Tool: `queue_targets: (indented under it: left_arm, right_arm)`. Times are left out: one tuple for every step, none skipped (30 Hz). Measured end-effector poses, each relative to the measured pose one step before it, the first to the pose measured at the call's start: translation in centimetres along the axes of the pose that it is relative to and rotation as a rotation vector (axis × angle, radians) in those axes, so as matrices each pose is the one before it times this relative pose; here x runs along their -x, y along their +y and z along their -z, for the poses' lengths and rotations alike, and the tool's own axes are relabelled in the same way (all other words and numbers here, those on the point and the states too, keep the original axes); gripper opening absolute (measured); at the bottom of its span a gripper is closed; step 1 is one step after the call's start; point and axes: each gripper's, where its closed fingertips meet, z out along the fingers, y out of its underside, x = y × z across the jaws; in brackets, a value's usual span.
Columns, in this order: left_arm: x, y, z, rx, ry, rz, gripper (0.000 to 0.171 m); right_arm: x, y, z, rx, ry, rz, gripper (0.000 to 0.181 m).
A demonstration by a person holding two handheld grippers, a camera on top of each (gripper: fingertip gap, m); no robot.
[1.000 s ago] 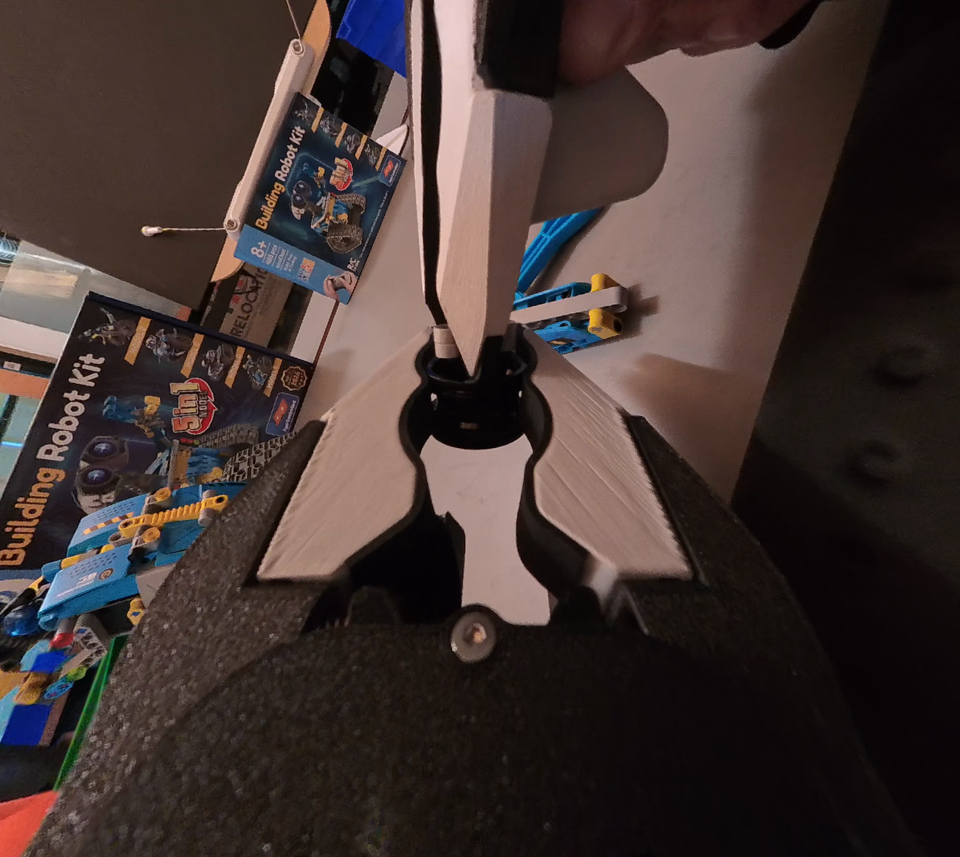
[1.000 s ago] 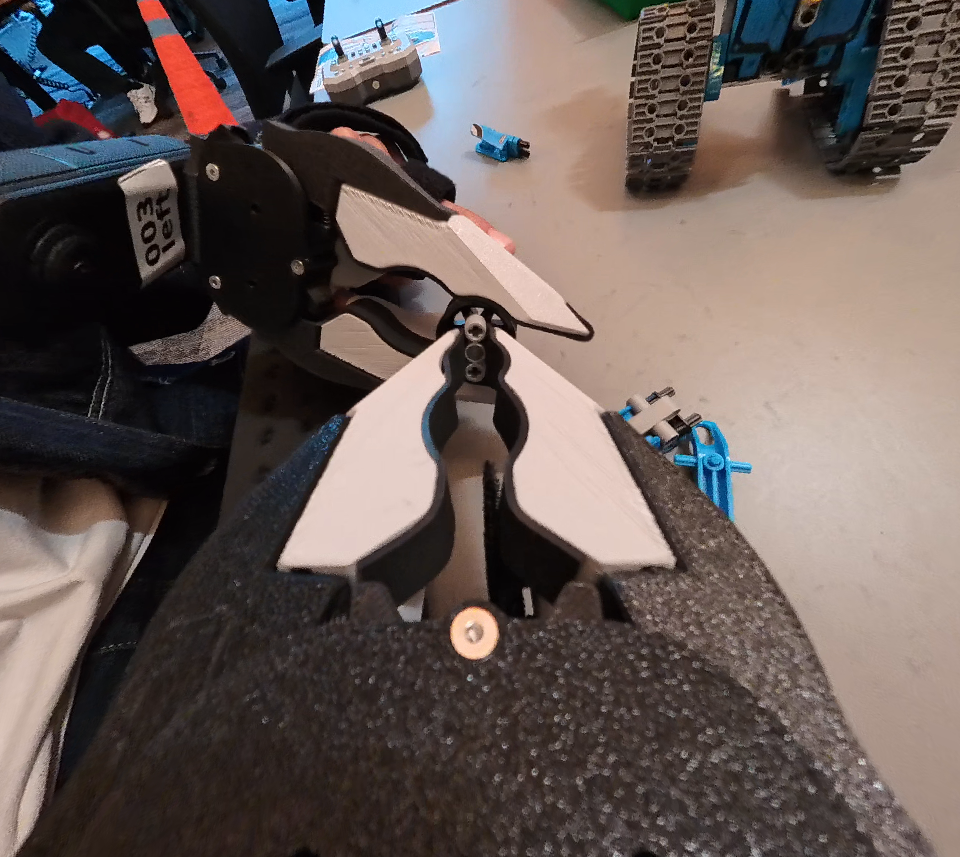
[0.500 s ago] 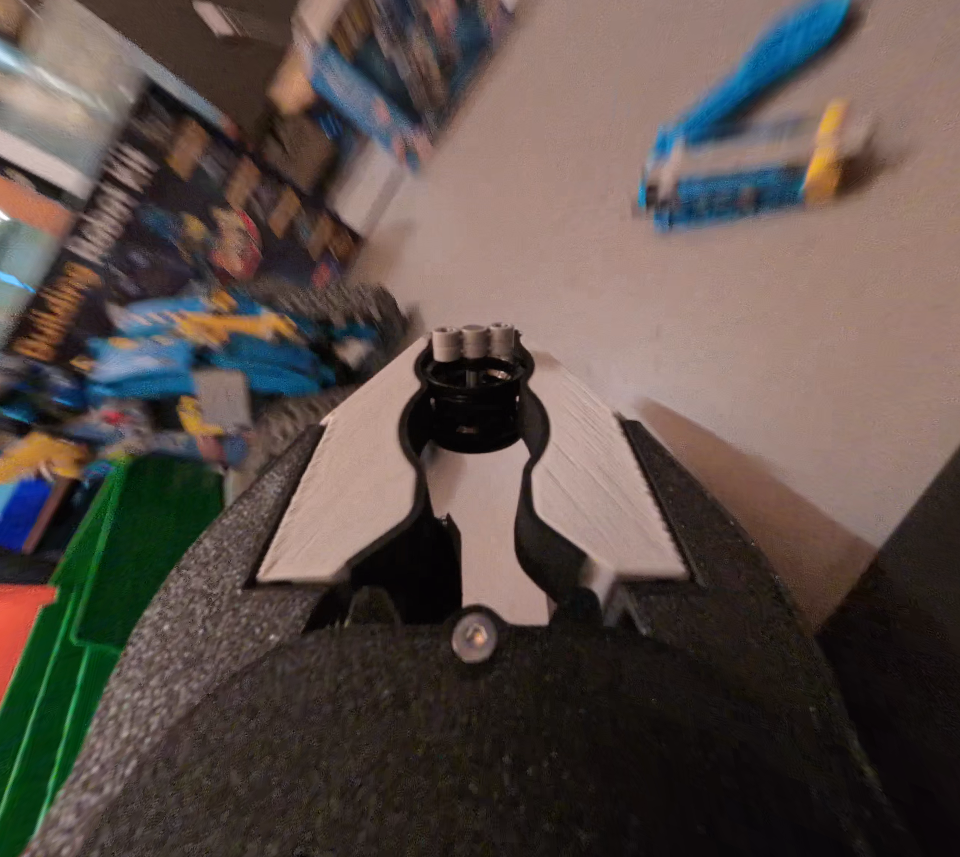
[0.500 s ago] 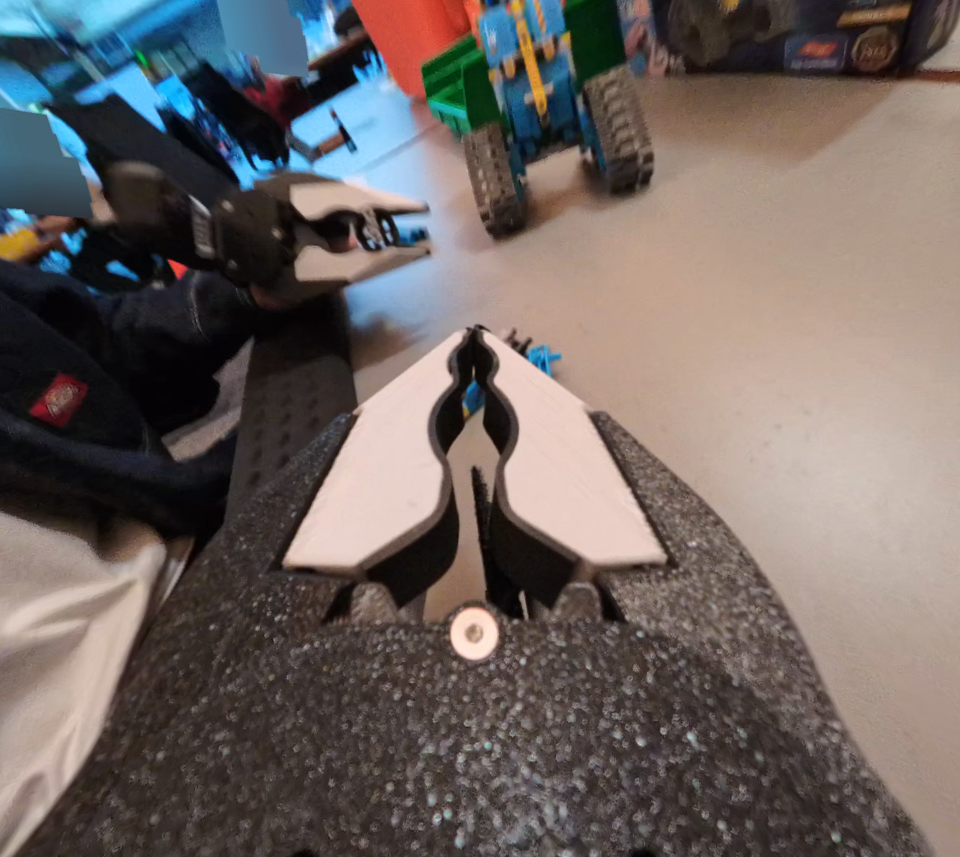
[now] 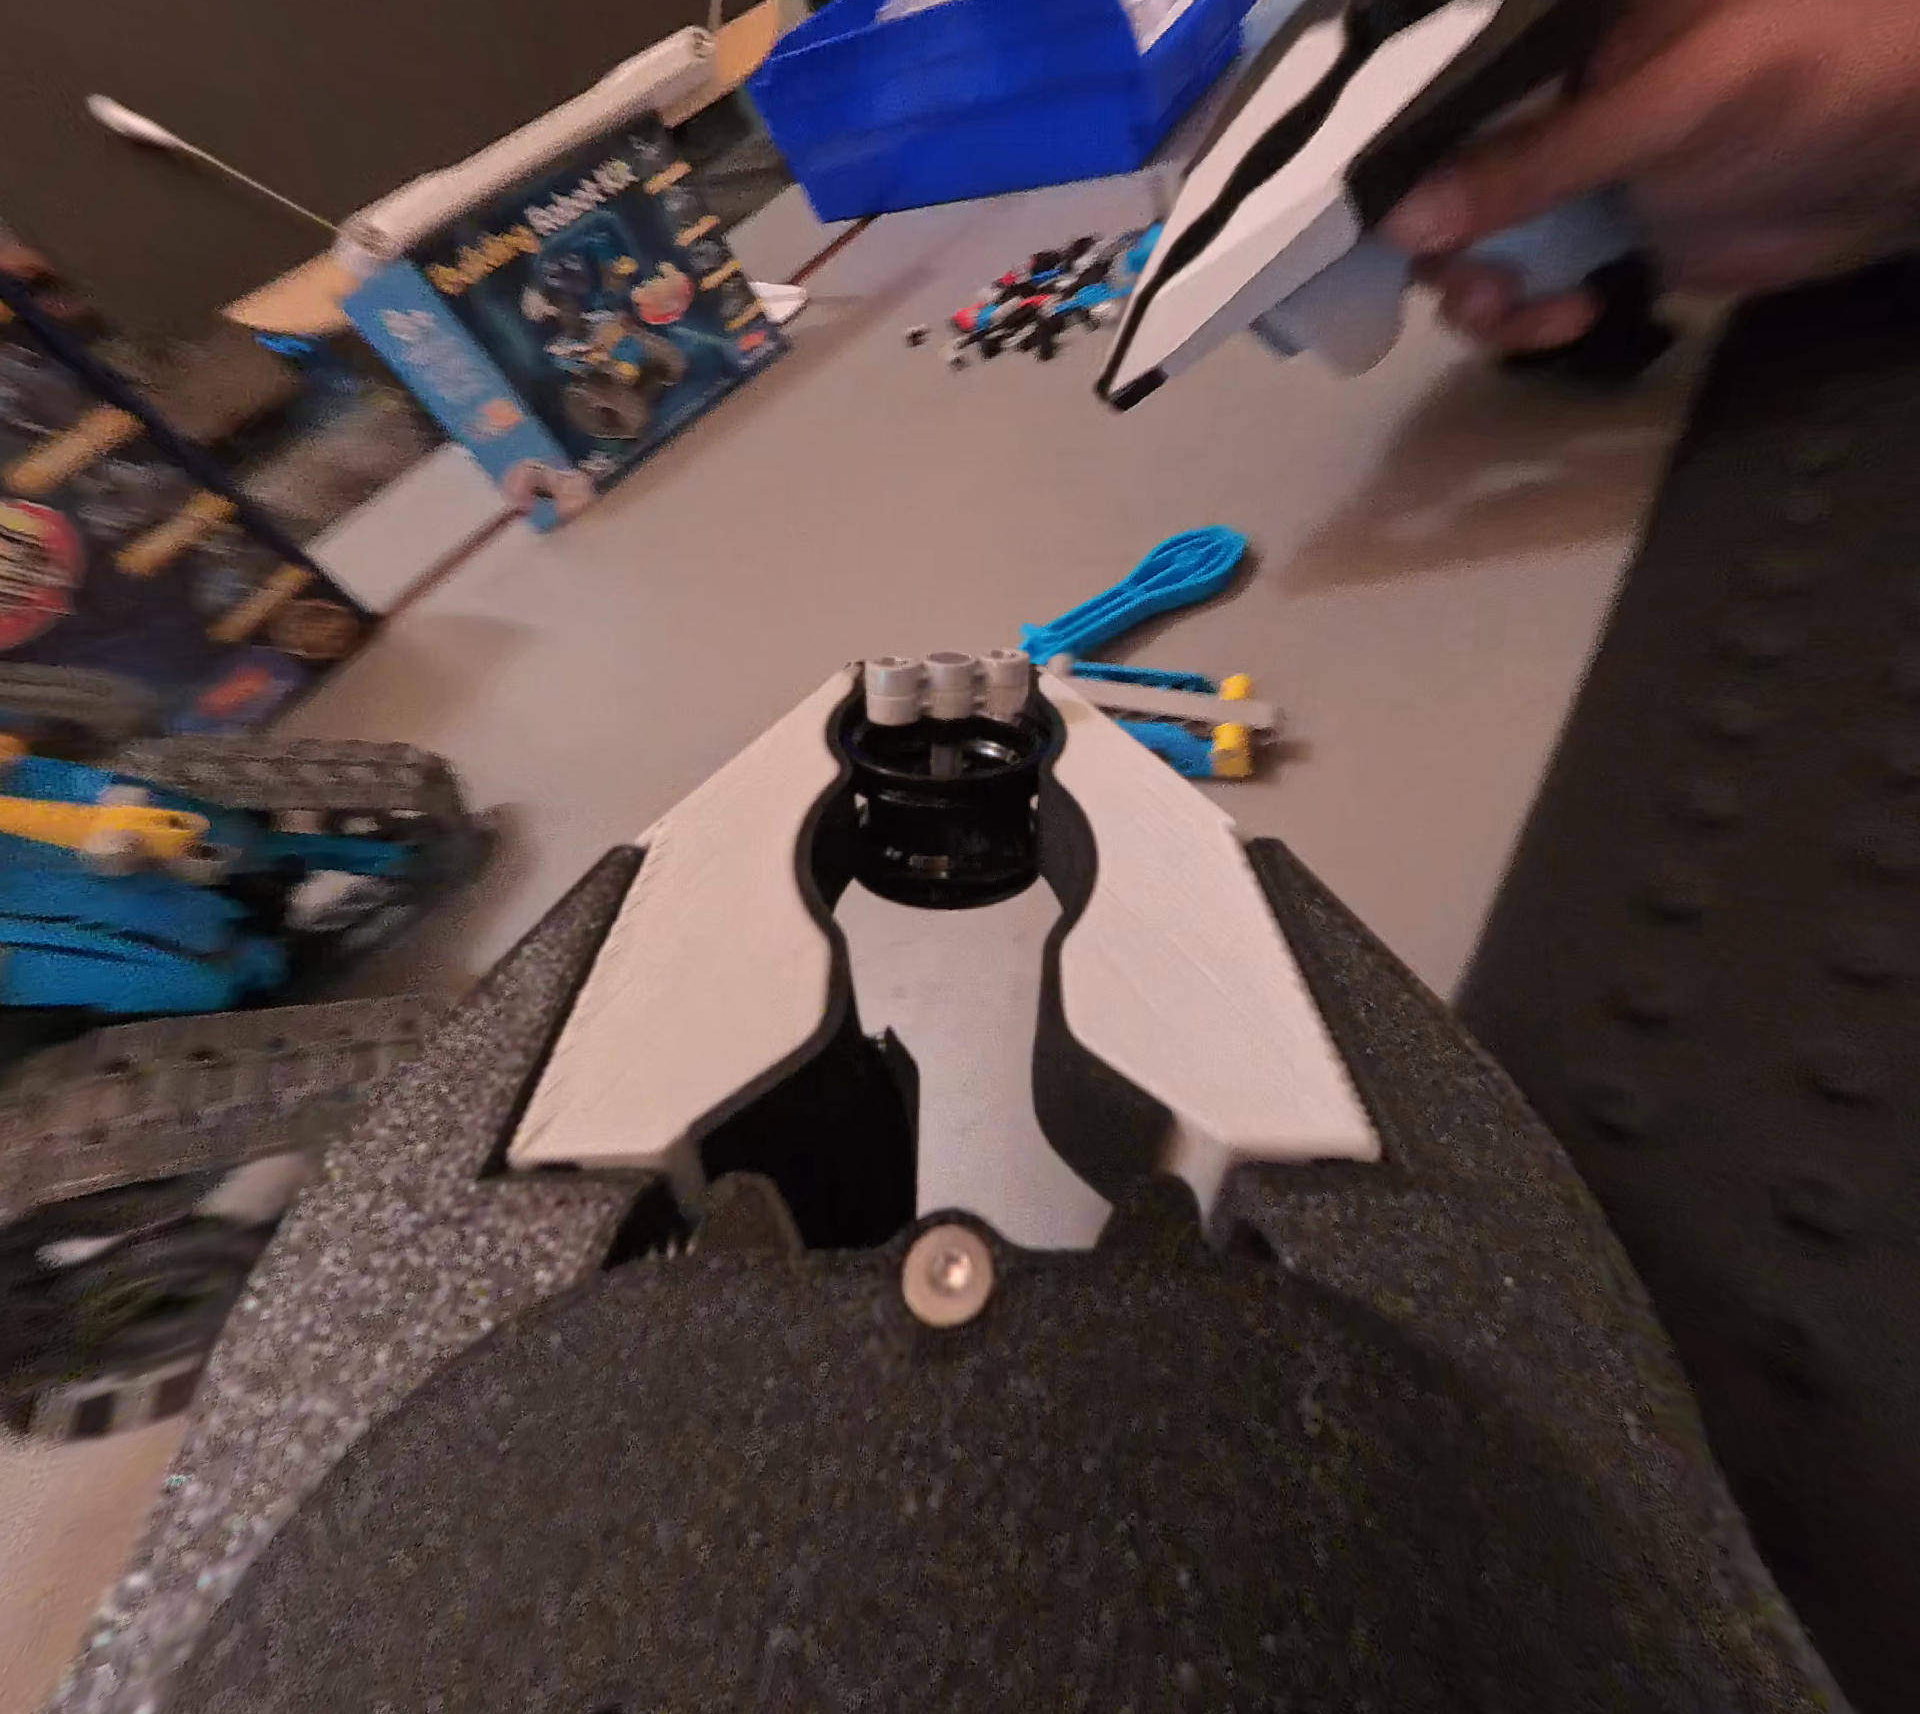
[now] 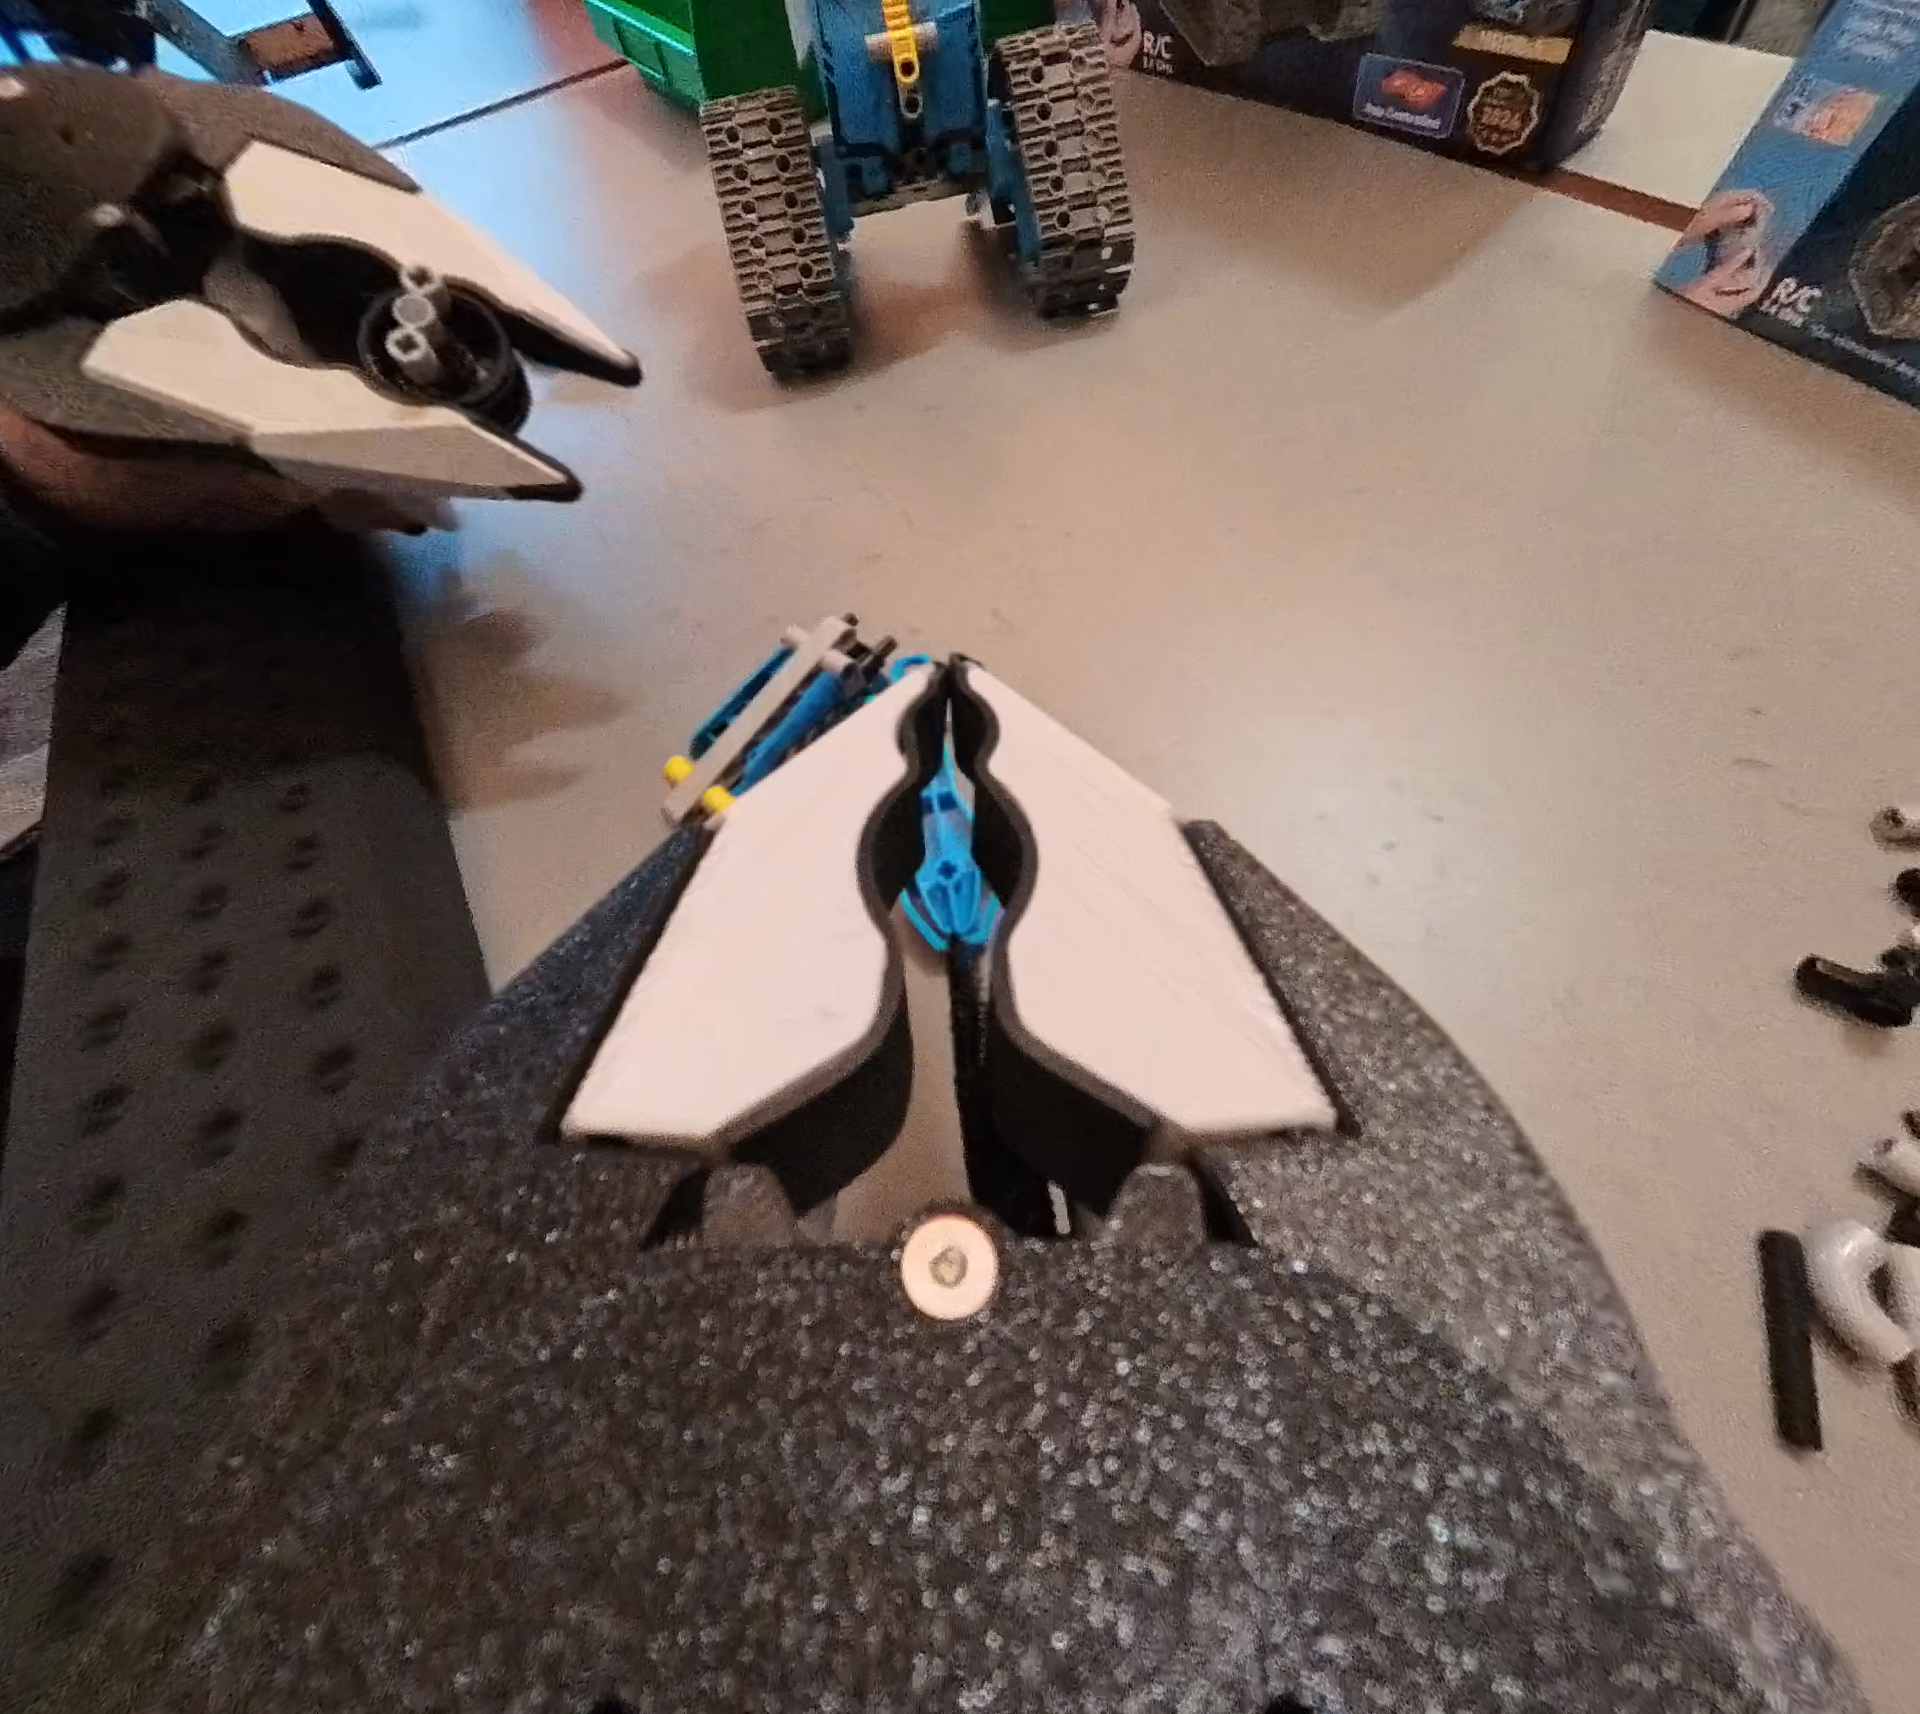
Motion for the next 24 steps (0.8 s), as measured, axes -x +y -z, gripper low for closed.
queue_targets:
  left_arm:
    - [-0.350,-0.001,-0.088,-0.00731,0.0478,0.0673,0.027]
    - [-0.184,0.281,-0.187,0.00740,0.0339,0.0517,0.027]
    - [0.017,0.570,-0.267,0.02556,0.0168,0.0300,0.027]
    - [0.135,0.667,-0.325,0.03727,0.0064,0.0177,0.027]
    - [0.068,0.562,-0.313,0.03657,0.0053,0.0120,0.027]
    - [-0.054,0.444,-0.300,0.03011,0.0066,0.0026,0.027]
    - [-0.027,0.423,-0.262,0.02881,-0.0012,-0.0074,0.027]
    - [0.043,0.426,-0.257,0.02873,-0.0095,-0.0124,0.027]
    - [-0.014,0.388,-0.253,0.02734,-0.0060,-0.0123,0.027]
    - [-0.094,0.312,-0.243,0.02370,-0.0008,-0.0095,0.027]
    - [-0.118,0.287,-0.234,0.02240,0.0028,-0.0066,0.027]
    - [-0.148,0.398,-0.299,0.02987,0.0093,-0.0022,0.027]
    - [-0.134,0.437,-0.340,0.03438,0.0114,0.0030,0.027]
    - [-0.082,0.326,-0.273,0.02611,0.0095,0.0037,0.027]
    - [-0.255,0.192,-0.173,0.01546,0.0183,-0.0022,0.027]
    - [-0.377,0.148,-0.126,0.01138,0.0243,-0.0057,0.027]
    - [-0.270,0.186,-0.135,0.01365,0.0177,-0.0036,0.027]
    - [-0.101,0.186,-0.164,0.01526,0.0067,-0.0010,0.027]
    - [-0.024,0.075,-0.078,0.00652,0.0023,0.0005,0.028]
    - [0.005,-0.027,-0.002,-0.00185,0.0015,0.0023,0.028]
    - [0.018,0.000,0.014,-0.00016,0.0000,0.0014,0.028]
    - [0.004,-0.006,0.002,-0.00083,-0.0015,-0.0013,0.028]
    - [-0.037,-0.018,0.015,-0.00147,-0.0018,-0.0051,0.028]
    - [-0.032,-0.020,0.017,-0.00148,-0.0040,-0.0078,0.030]
  right_arm:
    - [-0.097,0.125,0.031,0.0014,-0.0044,-0.0215,0.000]
    - [-0.186,0.071,-0.004,0.0007,0.0028,-0.0178,0.000]
    - [-0.265,0.142,-0.065,0.0057,0.0090,-0.0094,0.004]
    - [-0.210,0.182,-0.115,0.0097,0.0071,-0.0061,0.010]
    - [-0.065,0.226,-0.117,0.0116,0.0005,-0.0024,0.010]
    - [0.030,0.241,-0.156,0.0115,-0.0025,0.0003,0.011]
    - [0.015,0.326,-0.188,0.0165,0.0006,0.0006,0.012]
    - [-0.081,0.420,-0.212,0.0224,0.0076,0.0030,0.014]
    - [-0.028,0.491,-0.243,0.0265,0.0061,0.0045,0.016]
    - [0.185,0.506,-0.259,0.0298,-0.0066,0.0022,0.017]
    - [0.345,0.467,-0.258,0.0294,-0.0133,0.0015,0.020]
    - [0.248,0.536,-0.273,0.0342,-0.0063,-0.0008,0.024]
    - [0.086,0.458,-0.268,0.0348,0.0057,0.0091,0.028]
    - [0.063,0.268,-0.201,0.0222,0.0122,0.0206,0.030]
    - [0.159,0.125,-0.162,0.0109,0.0091,0.0289,0.032]
    - [0.142,0.152,-0.163,0.0124,0.0100,0.0278,0.032]
    - [0.080,0.270,-0.209,0.0206,0.0120,0.0235,0.033]
    - [-0.023,0.350,-0.252,0.0257,0.0160,0.0181,0.033]
    - [-0.100,0.325,-0.264,0.0236,0.0167,0.0132,0.034]
    - [0.029,0.012,-0.100,0.0046,0.0032,0.0060,0.035]
    - [-0.087,-0.078,0.001,-0.0032,0.0057,-0.0049,0.036]
    - [-0.049,0.112,-0.067,0.0051,-0.0017,-0.0060,0.036]
    - [-0.023,-0.004,-0.012,-0.0019,-0.0099,-0.0155,0.036]
    - [-0.138,-0.001,0.028,-0.0039,-0.0018,-0.0173,0.032]
